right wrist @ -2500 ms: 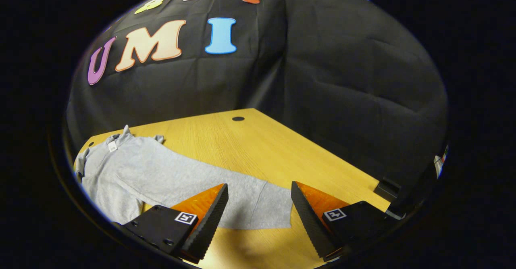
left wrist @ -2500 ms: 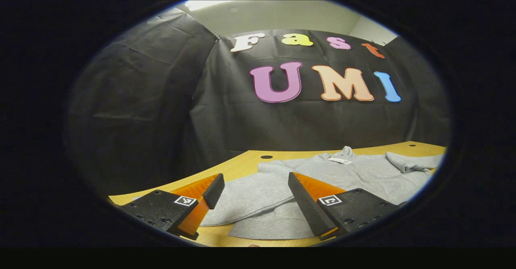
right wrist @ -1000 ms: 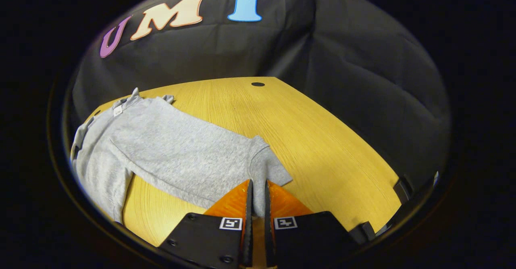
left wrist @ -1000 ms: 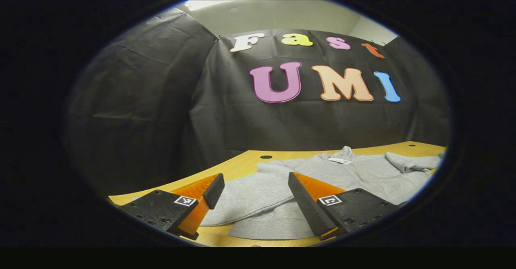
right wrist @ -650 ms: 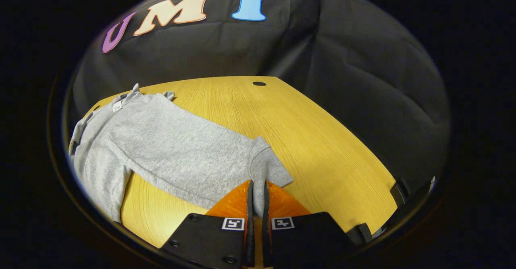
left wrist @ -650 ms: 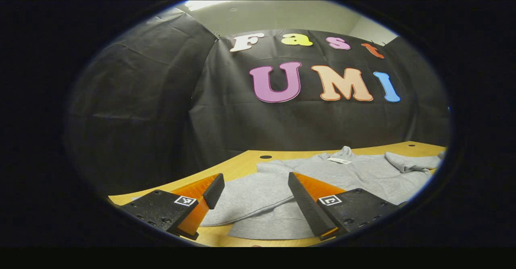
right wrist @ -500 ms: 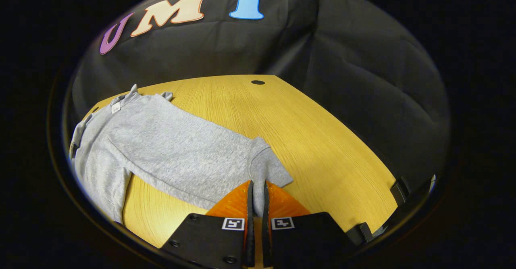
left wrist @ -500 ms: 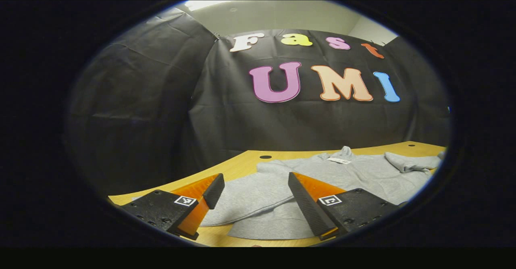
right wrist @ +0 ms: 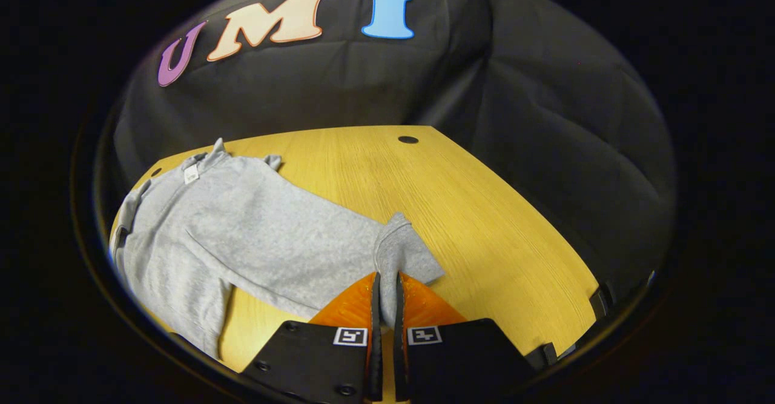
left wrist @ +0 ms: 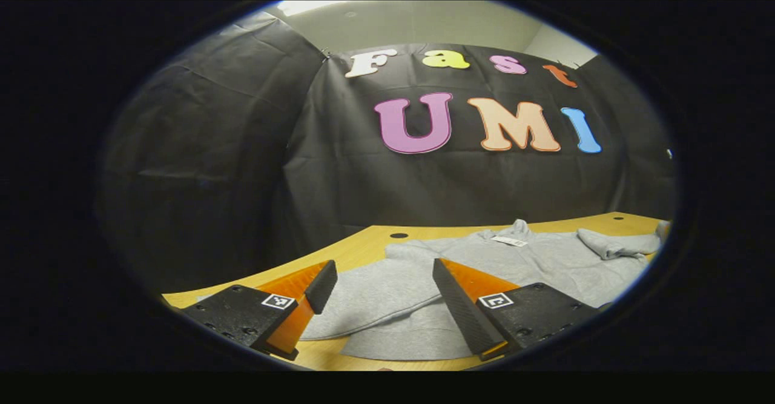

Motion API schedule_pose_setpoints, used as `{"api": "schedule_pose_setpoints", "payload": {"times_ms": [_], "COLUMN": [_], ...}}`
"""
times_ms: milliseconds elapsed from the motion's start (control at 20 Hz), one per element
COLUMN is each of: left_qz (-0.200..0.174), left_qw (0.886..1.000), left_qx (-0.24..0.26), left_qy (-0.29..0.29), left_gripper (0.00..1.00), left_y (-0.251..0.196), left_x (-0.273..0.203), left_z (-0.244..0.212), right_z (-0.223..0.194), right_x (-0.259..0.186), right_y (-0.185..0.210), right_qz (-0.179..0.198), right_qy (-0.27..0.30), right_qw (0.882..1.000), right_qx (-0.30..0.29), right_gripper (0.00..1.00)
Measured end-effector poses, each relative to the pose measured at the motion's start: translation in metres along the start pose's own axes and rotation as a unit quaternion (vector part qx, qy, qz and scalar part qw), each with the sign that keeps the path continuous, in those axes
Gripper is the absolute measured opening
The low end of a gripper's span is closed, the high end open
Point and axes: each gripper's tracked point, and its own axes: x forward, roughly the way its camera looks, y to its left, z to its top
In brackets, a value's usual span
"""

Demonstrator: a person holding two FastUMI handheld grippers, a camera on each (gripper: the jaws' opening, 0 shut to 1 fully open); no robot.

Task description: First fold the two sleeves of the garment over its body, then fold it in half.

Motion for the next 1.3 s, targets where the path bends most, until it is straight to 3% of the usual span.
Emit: {"api": "schedule_pose_setpoints", "payload": {"times_ms": [450, 650, 950, 1300], "left_qz": [0.004, 0.004, 0.004, 0.004], "left_qw": [1.000, 1.000, 1.000, 1.000], "left_qx": [0.000, 0.000, 0.000, 0.000], "left_qy": [0.001, 0.001, 0.001, 0.001], "left_gripper": [0.94, 0.94, 0.94, 0.94], "left_y": [0.002, 0.002, 0.000, -0.003], "left_x": [0.000, 0.000, 0.001, 0.001], "left_z": [0.000, 0.000, 0.002, 0.001], "right_z": [0.057, 0.088, 0.125, 0.144], "right_x": [0.005, -0.002, -0.020, -0.034], "right_y": [0.094, 0.148, 0.247, 0.350], "right_qz": [0.072, 0.104, 0.172, 0.221], "right_qy": [-0.042, -0.064, -0.085, -0.101], "right_qw": [0.997, 0.992, 0.979, 0.964], "right_qx": [-0.003, -0.031, -0.071, -0.107], "right_gripper": [0.10, 0.10, 0.10, 0.10]}}
